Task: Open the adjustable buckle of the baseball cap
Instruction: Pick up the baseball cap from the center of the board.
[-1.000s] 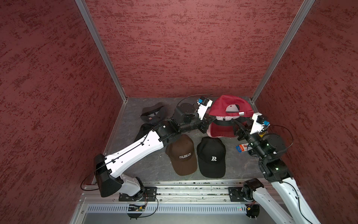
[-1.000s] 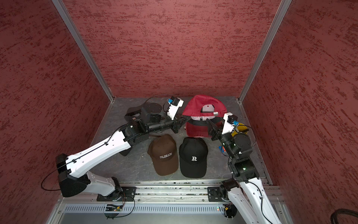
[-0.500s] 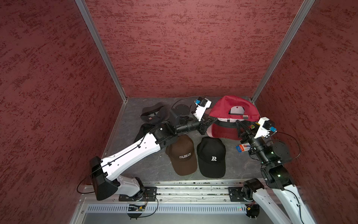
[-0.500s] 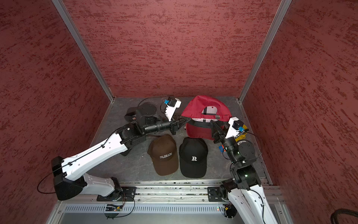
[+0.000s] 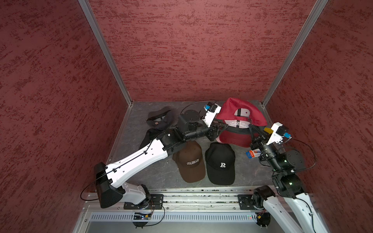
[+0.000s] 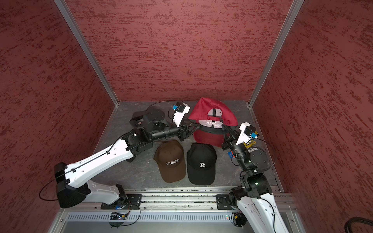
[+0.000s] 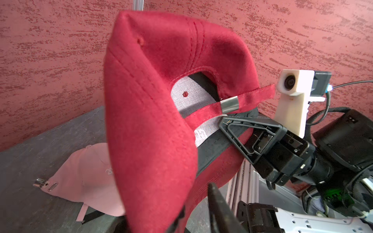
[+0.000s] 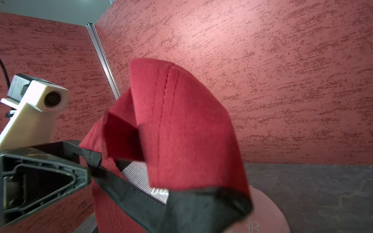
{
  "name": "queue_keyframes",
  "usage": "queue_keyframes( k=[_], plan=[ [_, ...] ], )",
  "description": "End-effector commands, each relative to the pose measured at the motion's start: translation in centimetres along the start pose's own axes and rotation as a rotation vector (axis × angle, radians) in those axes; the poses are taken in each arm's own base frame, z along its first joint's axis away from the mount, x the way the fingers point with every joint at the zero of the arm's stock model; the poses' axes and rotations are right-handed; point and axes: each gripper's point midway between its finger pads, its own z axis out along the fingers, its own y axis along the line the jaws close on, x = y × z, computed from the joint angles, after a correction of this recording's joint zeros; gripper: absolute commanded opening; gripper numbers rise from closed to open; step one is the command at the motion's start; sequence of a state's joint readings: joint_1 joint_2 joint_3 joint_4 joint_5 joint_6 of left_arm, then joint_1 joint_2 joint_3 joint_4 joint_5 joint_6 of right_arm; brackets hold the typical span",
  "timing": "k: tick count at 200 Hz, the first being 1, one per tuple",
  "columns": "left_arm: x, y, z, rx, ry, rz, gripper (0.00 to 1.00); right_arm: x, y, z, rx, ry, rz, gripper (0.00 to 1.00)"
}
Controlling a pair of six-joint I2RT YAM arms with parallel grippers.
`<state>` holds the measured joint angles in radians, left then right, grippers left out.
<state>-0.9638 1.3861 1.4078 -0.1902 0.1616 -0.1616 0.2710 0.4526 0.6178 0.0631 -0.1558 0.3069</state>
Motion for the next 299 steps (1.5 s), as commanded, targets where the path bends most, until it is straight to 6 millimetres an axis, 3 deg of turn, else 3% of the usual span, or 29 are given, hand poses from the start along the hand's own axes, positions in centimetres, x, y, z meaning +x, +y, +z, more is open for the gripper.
queue_keyframes(
  k=[1,31,64,89,120,152,191,218,272,299],
  plan=[
    [-0.1,-0.2,0.0,-0.089,0.009,0.115,0.57,-0.7,0.1,0.2,0.000,-0.024,0.042,0.00],
    [-0.2,-1.4,0.0,-0.222,0.002,0.325,0.74,-0.6,-0.3,0.7,0.023,-0.002,0.063,0.00],
    [-0.7,-3.9,0.6,-0.343,-0.004,0.604,0.80,-0.6,-0.6,1.1,0.039,0.011,0.070,0.00],
    [-0.2,-4.7,1.6,-0.396,0.021,0.722,0.83,-0.5,-0.8,1.2,0.053,0.014,0.074,0.00],
    [0.5,-3.9,1.5,-0.438,0.047,0.705,0.86,-1.0,-1.4,1.0,0.093,0.004,0.084,0.00],
    [0.7,-2.8,-0.4,-0.445,0.033,0.611,0.86,-1.0,-2.3,0.7,0.150,0.007,0.096,0.00],
    [2.4,-1.3,-2.6,-0.460,0.066,0.574,0.85,-1.0,-2.4,0.6,0.161,0.009,0.106,0.00],
    [1.5,-2.3,-3.4,-0.430,0.033,0.590,0.85,-0.4,-2.5,0.7,0.161,0.035,0.102,0.00],
    [0.5,-5.0,0.5,-0.320,0.088,0.823,0.79,0.2,-2.1,0.5,0.143,0.075,0.067,0.00],
    [0.6,-4.4,2.8,-0.233,0.156,0.836,0.72,0.4,-1.8,0.5,0.125,0.097,0.049,0.00]
  ],
)
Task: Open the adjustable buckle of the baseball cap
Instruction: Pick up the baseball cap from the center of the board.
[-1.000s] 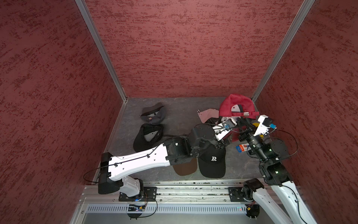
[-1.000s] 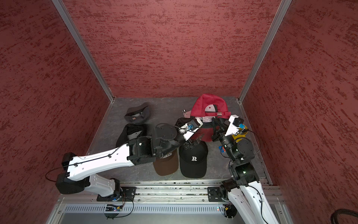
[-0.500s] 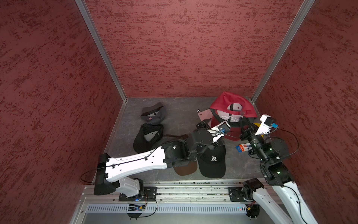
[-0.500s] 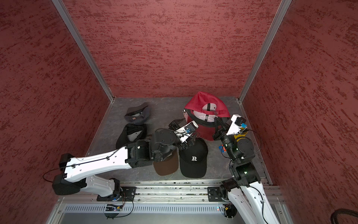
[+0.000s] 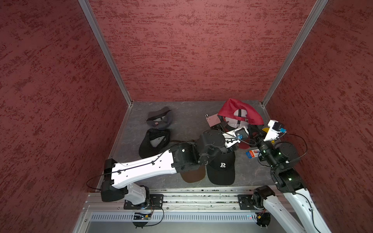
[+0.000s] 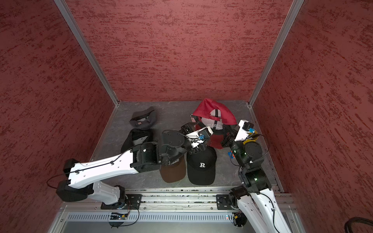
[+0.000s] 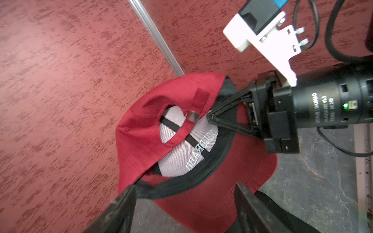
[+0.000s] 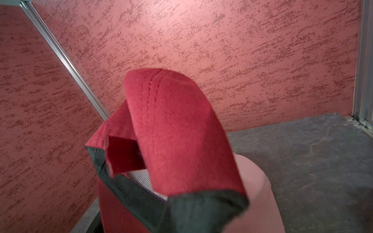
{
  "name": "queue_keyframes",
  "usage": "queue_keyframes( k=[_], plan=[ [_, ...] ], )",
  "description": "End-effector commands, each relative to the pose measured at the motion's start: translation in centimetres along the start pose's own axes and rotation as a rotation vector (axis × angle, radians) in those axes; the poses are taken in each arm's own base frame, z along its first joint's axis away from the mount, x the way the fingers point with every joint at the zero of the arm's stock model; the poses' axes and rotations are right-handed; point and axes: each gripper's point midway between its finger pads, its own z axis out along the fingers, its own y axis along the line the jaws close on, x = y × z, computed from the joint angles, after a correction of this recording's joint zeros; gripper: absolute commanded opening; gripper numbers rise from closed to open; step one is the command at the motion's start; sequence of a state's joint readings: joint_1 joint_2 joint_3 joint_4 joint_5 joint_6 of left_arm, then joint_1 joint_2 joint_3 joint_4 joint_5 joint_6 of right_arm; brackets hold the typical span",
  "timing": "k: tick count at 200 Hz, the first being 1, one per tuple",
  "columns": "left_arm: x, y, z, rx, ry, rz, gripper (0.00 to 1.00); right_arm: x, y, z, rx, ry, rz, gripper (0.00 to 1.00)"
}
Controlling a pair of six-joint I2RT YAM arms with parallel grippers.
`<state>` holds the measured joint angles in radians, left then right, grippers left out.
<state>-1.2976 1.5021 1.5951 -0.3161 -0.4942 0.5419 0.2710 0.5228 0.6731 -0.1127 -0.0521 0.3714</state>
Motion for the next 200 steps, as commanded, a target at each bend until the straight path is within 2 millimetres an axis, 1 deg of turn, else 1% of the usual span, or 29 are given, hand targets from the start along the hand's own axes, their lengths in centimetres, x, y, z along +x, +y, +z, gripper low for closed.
queue_keyframes(
  k=[1,31,46,61,84,106,131,161,183,200],
  plan=[
    [0.4,-0.9,1.7,0.114,0.024,0.080,0.72,-2.1,1.4,-0.8,-0.044,-0.040,-0.035,0.00],
    [1.2,-1.5,3.7,0.201,0.056,0.114,0.66,-2.0,1.9,-1.0,-0.068,-0.023,-0.055,0.00],
    [1.8,-1.3,4.9,0.215,0.079,0.121,0.64,-1.9,2.1,-1.1,-0.078,-0.015,-0.064,0.00],
    [2.2,-1.1,5.8,0.218,0.089,0.124,0.63,-1.8,2.3,-1.0,-0.086,-0.007,-0.072,0.00],
    [2.6,-1.5,7.2,0.220,0.097,0.149,0.63,-1.6,2.5,-0.9,-0.097,0.009,-0.078,0.00],
    [3.1,-1.4,8.5,0.200,0.112,0.154,0.63,-1.6,2.6,-0.8,-0.103,0.011,-0.080,0.00],
    [3.9,0.0,9.7,0.137,0.121,0.141,0.62,-1.8,3.0,-0.8,-0.121,0.005,-0.084,0.00],
    [4.2,1.4,10.6,0.050,0.096,0.142,0.59,-1.8,3.4,-0.7,-0.142,0.012,-0.091,0.00],
    [4.3,2.0,11.0,0.011,0.090,0.144,0.55,-1.5,3.4,-0.6,-0.148,0.023,-0.093,0.00],
    [4.9,2.2,11.5,0.002,0.105,0.150,0.52,-1.5,3.5,-0.5,-0.154,0.025,-0.095,0.00]
  ],
)
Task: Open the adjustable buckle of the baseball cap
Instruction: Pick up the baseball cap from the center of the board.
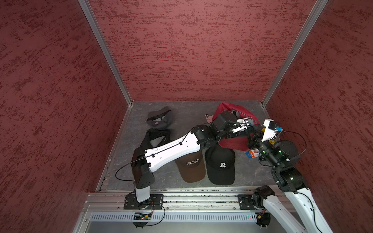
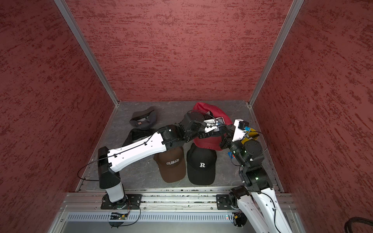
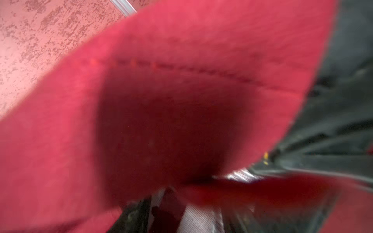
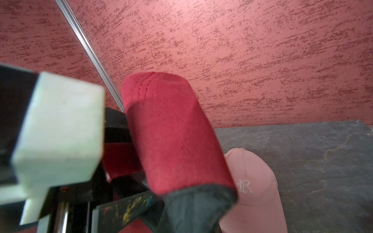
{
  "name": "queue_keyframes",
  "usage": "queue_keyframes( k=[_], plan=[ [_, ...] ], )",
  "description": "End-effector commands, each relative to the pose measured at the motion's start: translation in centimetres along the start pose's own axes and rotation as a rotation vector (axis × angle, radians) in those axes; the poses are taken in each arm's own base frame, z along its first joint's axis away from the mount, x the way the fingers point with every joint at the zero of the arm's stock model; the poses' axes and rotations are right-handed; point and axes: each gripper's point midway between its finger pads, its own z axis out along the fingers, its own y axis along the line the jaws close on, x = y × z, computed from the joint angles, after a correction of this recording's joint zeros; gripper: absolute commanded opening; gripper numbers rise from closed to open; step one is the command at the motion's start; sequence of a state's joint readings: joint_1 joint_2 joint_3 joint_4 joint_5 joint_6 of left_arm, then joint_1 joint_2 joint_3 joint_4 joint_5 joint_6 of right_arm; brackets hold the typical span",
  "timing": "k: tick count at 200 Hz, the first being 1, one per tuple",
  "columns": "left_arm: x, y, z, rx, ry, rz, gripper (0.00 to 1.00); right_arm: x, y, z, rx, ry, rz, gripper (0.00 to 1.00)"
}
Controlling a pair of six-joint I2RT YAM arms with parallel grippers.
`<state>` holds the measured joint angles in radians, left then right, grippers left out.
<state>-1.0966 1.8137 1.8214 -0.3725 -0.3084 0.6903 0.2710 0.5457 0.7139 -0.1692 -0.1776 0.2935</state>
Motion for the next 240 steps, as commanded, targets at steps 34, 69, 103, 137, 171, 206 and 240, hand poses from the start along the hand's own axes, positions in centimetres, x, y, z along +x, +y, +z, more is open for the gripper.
queue_keyframes(
  k=[34,69,103,137,171,206,240],
  plan=[
    [0.0,1.3,0.4,-0.062,-0.026,-0.003,0.29,-2.4,1.3,-0.6,-0.045,-0.060,-0.028,0.00],
    [-0.7,-0.2,-1.2,-0.008,-0.053,0.007,0.07,-2.0,1.1,-0.4,-0.042,-0.056,-0.021,0.00],
    [-1.3,-1.4,-3.2,0.032,-0.057,0.006,0.00,-1.6,0.8,0.2,-0.034,-0.040,-0.034,0.00],
    [-2.3,-1.1,-5.6,0.059,-0.095,-0.064,0.00,-0.8,0.6,0.7,-0.033,-0.021,-0.059,0.00],
    [-2.9,-0.8,-7.2,0.095,-0.113,-0.127,0.00,-0.5,0.7,0.6,-0.048,-0.025,-0.108,0.00],
    [-3.8,-0.6,-8.4,0.151,-0.131,-0.210,0.00,-0.3,1.1,0.2,-0.071,-0.034,-0.162,0.03],
    [-4.9,0.1,-9.2,0.199,-0.166,-0.318,0.00,-0.2,1.5,0.2,-0.096,-0.027,-0.182,0.14]
  ],
)
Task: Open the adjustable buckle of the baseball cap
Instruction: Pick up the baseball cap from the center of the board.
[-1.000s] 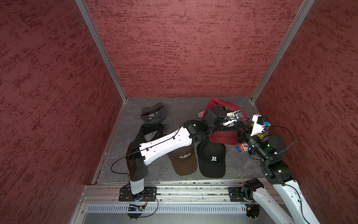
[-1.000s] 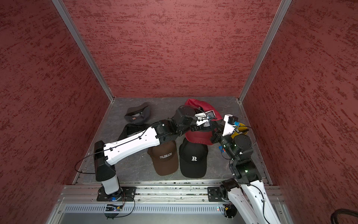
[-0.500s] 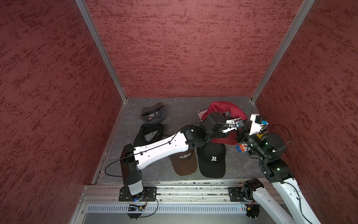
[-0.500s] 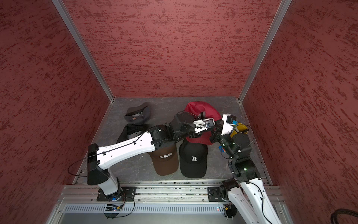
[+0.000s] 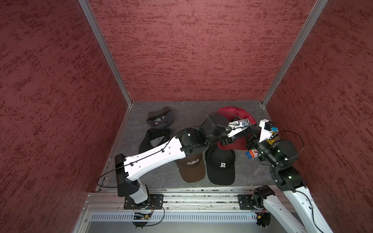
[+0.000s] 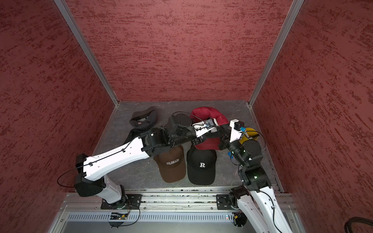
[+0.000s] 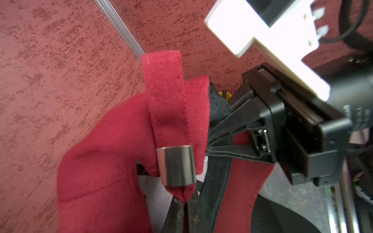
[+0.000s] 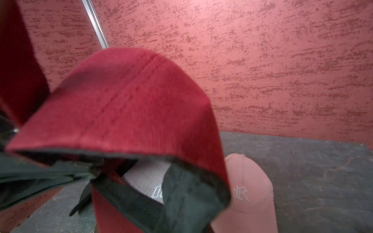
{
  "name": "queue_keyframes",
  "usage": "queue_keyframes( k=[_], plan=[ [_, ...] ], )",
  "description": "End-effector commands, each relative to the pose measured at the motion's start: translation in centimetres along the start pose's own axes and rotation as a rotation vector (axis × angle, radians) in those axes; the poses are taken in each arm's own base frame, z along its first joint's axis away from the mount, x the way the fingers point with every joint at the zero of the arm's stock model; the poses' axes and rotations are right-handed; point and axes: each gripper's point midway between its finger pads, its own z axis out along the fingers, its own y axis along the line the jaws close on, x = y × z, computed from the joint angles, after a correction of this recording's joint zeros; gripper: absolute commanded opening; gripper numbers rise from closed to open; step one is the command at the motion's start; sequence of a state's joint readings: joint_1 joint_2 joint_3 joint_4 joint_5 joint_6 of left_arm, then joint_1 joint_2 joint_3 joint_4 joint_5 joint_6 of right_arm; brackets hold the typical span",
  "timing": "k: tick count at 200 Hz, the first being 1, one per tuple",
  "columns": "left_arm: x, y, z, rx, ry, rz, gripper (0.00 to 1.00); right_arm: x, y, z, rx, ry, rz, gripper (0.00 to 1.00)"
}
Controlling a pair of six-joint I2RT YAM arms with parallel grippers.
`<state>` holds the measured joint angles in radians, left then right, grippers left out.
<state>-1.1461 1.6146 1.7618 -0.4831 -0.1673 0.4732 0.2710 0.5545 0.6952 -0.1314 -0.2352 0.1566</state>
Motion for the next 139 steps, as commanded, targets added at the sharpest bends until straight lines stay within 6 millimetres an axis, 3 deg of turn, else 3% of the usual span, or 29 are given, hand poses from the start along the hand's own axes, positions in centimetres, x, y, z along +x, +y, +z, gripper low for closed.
queue_keyframes(
  k=[1,54,139],
  plan=[
    [-1.8,0.3,-1.2,0.050,-0.051,-0.114,0.00,-0.8,0.6,-0.1,-0.035,-0.033,-0.044,0.15],
    [-2.3,0.6,-1.1,0.064,-0.068,-0.206,0.00,-1.1,0.8,-0.6,-0.034,-0.048,-0.069,0.42],
    [-2.1,-0.4,-1.0,0.101,-0.061,-0.243,0.00,-4.0,1.7,-2.0,-0.043,-0.136,-0.142,0.47]
  ],
)
